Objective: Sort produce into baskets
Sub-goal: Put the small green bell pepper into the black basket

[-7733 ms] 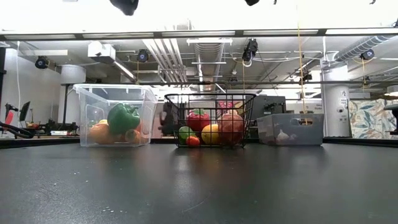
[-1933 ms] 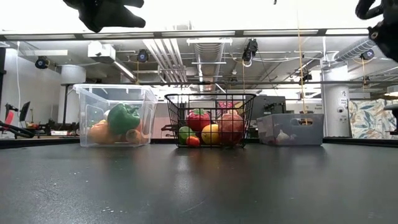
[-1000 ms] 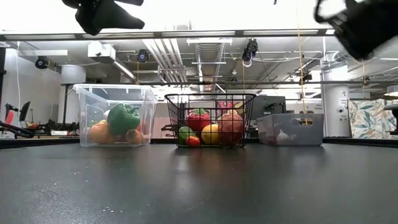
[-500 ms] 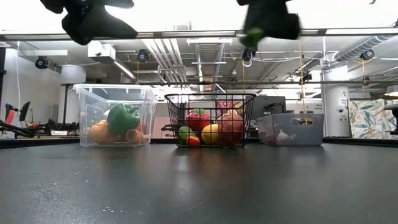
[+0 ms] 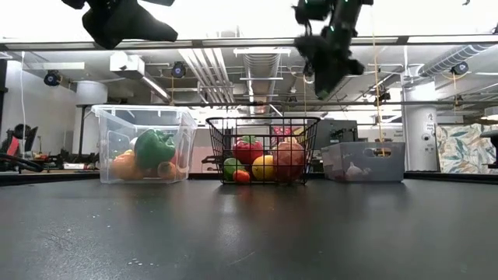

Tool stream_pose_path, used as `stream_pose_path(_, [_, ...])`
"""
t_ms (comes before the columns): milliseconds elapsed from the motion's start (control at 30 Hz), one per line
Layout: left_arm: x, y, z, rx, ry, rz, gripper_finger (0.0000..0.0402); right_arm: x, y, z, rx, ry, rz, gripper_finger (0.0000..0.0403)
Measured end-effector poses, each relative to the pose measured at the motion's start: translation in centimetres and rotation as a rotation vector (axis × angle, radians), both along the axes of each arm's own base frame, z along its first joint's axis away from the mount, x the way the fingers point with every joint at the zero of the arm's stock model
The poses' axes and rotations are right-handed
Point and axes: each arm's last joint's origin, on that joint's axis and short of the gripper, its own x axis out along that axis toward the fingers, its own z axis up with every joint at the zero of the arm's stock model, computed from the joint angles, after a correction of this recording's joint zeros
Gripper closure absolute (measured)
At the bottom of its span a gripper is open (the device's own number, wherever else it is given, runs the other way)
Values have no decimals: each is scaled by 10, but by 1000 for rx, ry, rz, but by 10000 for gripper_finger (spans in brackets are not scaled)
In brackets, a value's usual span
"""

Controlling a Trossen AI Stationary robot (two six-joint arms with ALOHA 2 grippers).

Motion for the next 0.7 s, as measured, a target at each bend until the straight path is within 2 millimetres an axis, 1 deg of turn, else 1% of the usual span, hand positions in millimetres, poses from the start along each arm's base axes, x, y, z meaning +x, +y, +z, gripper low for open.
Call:
stream_pose_path(133, [0,0,0,4,3,-1,146,-24,-34,-9,11,66,-99,294])
stream_pose_path(300, [0,0,0,5,2,0,146,-43,-57,-27,36,121,-162,294])
stream_pose_path(400, [0,0,0,5,2,0,146,-49,-63,-42,55,162,-162,294])
stream_pose_path(567, [0,0,0,13,3,-2,146,-49,-68,-63,54,171,-152,294])
stream_pose_path(700, [0,0,0,16,3,-3,146,-49,-68,-71,54,159,-170,293])
